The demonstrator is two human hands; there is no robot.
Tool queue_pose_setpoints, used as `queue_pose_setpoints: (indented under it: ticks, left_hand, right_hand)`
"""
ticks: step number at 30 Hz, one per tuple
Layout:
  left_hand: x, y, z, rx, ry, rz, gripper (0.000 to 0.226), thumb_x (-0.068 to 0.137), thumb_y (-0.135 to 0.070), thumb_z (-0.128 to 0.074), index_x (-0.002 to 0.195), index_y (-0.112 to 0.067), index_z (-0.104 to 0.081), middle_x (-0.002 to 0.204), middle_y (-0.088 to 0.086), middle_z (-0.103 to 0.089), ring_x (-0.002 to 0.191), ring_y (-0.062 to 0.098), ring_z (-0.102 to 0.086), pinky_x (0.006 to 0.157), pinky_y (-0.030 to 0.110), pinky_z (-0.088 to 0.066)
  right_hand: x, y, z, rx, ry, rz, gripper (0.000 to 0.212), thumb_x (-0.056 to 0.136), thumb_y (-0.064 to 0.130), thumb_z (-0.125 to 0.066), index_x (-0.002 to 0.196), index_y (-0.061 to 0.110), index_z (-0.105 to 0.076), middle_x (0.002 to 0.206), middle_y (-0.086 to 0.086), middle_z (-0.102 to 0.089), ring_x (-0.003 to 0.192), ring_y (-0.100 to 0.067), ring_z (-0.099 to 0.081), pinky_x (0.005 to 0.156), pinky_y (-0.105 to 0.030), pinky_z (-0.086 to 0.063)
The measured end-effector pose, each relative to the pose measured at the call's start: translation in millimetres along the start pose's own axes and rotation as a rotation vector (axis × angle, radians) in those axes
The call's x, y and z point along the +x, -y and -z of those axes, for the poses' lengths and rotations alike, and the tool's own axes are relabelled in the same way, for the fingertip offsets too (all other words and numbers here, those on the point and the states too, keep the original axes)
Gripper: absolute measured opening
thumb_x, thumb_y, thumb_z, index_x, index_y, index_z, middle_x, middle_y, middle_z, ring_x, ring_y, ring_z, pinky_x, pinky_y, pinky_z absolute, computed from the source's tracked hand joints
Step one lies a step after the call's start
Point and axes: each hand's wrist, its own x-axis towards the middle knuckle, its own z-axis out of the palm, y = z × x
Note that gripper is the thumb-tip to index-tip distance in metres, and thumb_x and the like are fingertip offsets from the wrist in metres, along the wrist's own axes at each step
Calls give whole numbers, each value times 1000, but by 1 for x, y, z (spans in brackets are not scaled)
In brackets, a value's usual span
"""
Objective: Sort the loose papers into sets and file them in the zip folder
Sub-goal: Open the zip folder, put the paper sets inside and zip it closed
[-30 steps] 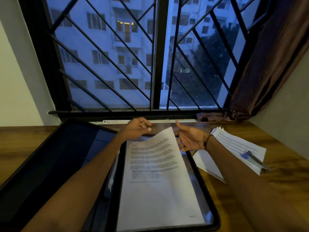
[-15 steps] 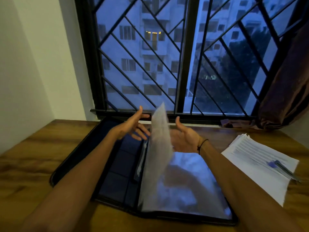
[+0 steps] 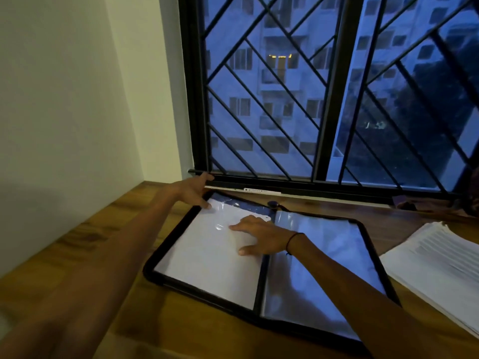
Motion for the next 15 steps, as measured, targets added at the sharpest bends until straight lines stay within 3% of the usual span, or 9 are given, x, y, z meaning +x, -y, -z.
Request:
queue_pose_setpoints:
  ticks: [3,7,9,12,15]
  left_hand:
    - [-1,-29,-9,37,-80,-88,75,90,-29,-77,150,-10,-36,145,9,-50,129,27,-54,109,37,-44]
    - [19,-71,-46,-115,-68,-191,42,93,-16,-72,133,-12,-59,123,9,-69,110,24,-68,101,37,-53]
    - [33,-86,-68,-139,-56,-268,34,92,-16,-69,126,-14,-64,111,5,-72,104,20,-69,98,42,-55]
    - [43,-111,-93,-189,-89,-347,25,101,-13,-54,121,-13,-68,114,2,-69,106,16,-64,96,31,-50]
    - [59,-133,-112,-229,-134,-387,26,102,-12,-48,115,-13,-70,110,5,-72,103,17,-66,92,30,-52]
  right_hand:
    - [0,-1,-4,36,8,-7,78,86,66,-64,154,41,-33,158,1,-29,148,-22,-24,123,-52,-20]
    - [-4,-3,-1,240,-123,-4,67,85,44,-79,144,26,-53,150,4,-38,133,-5,-33,115,-26,-29]
    - [-6,-13,1,298,-224,10,51,85,25,-82,131,15,-64,140,3,-48,121,-2,-44,106,-22,-40]
    - [-12,-36,2,383,-441,-4,23,80,-4,-78,102,3,-77,120,2,-61,100,-7,-62,78,-18,-51]
    - [-27,-55,7,446,-616,-31,17,77,-14,-71,82,0,-78,106,7,-66,89,0,-67,76,-25,-56]
